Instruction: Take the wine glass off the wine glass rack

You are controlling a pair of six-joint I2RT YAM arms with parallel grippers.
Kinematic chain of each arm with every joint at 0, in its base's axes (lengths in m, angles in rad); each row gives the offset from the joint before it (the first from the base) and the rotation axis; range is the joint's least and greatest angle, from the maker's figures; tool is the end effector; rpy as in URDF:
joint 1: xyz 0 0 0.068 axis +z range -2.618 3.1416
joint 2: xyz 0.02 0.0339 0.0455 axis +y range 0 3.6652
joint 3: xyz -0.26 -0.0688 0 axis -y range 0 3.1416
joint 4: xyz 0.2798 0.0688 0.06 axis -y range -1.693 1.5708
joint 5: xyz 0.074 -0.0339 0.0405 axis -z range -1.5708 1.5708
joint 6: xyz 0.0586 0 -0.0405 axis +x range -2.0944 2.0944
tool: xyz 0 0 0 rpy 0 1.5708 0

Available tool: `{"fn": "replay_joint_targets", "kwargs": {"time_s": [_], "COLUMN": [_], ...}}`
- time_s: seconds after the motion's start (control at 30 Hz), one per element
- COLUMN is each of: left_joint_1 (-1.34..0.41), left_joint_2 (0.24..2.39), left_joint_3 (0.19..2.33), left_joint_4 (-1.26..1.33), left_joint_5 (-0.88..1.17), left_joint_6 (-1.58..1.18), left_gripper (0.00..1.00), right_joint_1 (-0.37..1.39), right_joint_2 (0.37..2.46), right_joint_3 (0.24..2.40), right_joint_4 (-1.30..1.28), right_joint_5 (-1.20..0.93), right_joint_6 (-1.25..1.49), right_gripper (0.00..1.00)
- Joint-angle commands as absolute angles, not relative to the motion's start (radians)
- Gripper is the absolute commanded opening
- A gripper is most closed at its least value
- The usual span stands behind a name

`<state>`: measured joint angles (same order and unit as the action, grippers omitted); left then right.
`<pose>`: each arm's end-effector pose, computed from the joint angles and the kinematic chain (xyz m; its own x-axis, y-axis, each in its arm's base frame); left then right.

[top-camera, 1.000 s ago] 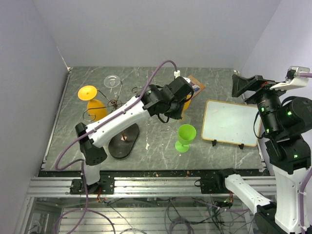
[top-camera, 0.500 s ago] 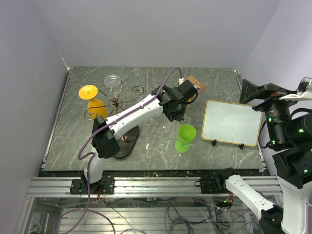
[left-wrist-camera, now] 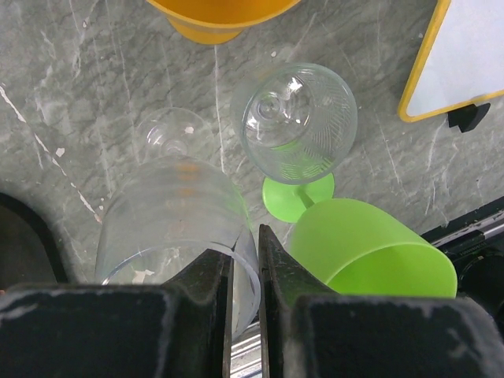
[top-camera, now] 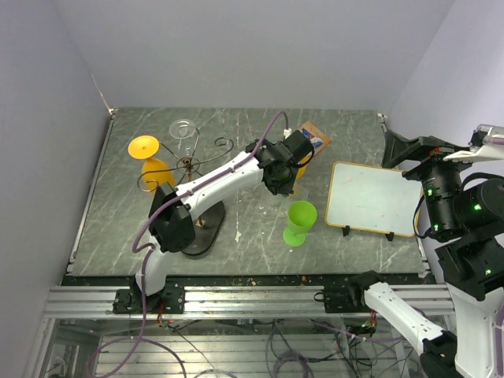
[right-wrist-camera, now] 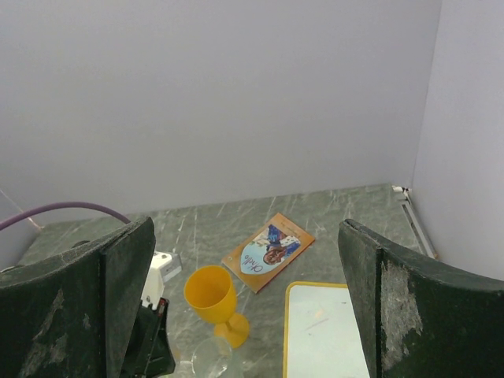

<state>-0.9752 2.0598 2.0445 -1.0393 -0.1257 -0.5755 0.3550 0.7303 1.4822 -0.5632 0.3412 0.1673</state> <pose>0.2799 -0.3999 0.2838 -0.8374 0.2732 -0.4734 0.3943 0.9017 -0.1772 0.1162 0.0221 0.5461 0.1702 0.2305 -0.9581 -0.0484 0.9731 0.2255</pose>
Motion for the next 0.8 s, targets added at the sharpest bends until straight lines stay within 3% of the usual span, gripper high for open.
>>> {"fn": "replay_joint_targets", "kwargs": {"time_s": [0.0,0.77], "left_joint_1": [-0.971,-0.990], "left_joint_2": [2.054,1.935], "left_joint_3": [2.040,1.957], "left_joint_4": [-1.001,-0.961], "left_joint_5": [-0.119,-0.134], "left_joint_6": [-0.573,-0.611], "left_gripper": [0.07,0.10], "right_joint_1": [0.361,0.360], "right_joint_2": [0.718,0.753], "right_joint_3": [1.473,1.432], "right_joint_4": [-0.541,-0.522], "right_joint_5": [0.356,0.215], "right_joint_6": [0.167,0.237], "right_gripper": [1.00,1.00]}}
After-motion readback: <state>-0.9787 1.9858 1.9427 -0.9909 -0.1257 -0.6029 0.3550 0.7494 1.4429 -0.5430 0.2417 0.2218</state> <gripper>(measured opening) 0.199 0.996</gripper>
